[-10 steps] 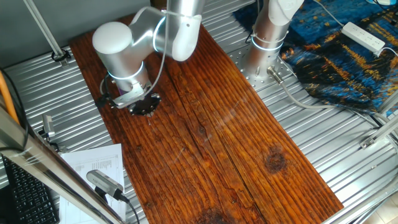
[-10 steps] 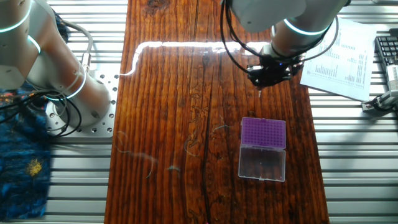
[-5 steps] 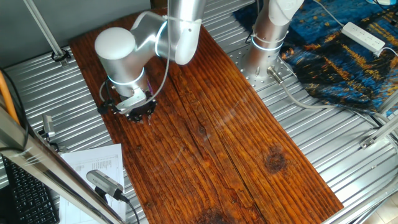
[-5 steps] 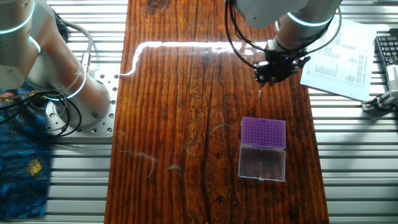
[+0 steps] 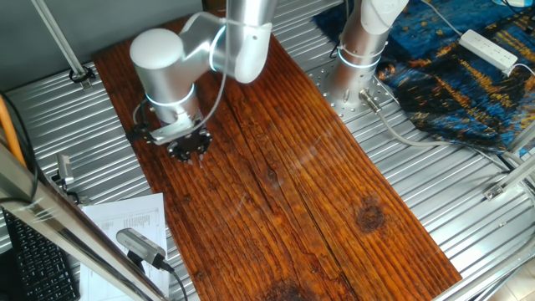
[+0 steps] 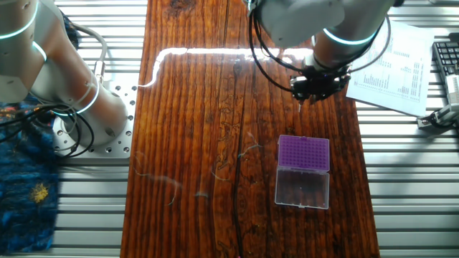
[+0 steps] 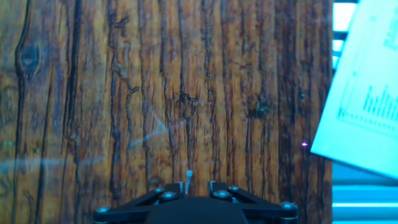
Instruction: Insert a small pipette tip into the holder for small pipette tips
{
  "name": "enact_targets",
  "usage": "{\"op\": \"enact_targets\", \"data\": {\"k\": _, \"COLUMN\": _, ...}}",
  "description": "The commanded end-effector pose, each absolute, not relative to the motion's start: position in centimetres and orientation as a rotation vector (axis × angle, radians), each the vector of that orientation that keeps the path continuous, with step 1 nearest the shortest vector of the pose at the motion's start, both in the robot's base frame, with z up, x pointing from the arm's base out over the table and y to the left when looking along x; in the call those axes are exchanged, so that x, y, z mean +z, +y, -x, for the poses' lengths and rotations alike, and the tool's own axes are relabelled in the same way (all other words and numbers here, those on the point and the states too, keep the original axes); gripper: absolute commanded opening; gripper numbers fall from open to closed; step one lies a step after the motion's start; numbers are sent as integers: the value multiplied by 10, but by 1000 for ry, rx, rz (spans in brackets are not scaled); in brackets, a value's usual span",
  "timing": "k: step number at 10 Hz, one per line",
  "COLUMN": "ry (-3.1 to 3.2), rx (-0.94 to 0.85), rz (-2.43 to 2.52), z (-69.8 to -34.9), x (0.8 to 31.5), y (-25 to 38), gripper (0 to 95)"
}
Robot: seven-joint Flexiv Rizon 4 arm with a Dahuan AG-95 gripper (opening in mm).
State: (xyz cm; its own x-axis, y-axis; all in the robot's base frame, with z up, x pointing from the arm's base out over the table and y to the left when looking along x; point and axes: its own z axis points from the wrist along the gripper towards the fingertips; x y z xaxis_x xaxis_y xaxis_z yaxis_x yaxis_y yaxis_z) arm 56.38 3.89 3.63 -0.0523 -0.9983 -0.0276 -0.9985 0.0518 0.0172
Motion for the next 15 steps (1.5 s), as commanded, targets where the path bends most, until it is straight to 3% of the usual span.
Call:
{"op": "enact_targets", "data": {"k": 1, "ry": 2265, "rx": 65, "rz": 2143, "z": -565, "x": 33, "y": 42, "gripper": 190}}
{"op": "enact_targets", "data": {"k": 15, "ry": 2243, "rx": -13, "rz": 2200, "z": -552, "x": 19, "y": 48, "gripper": 190}}
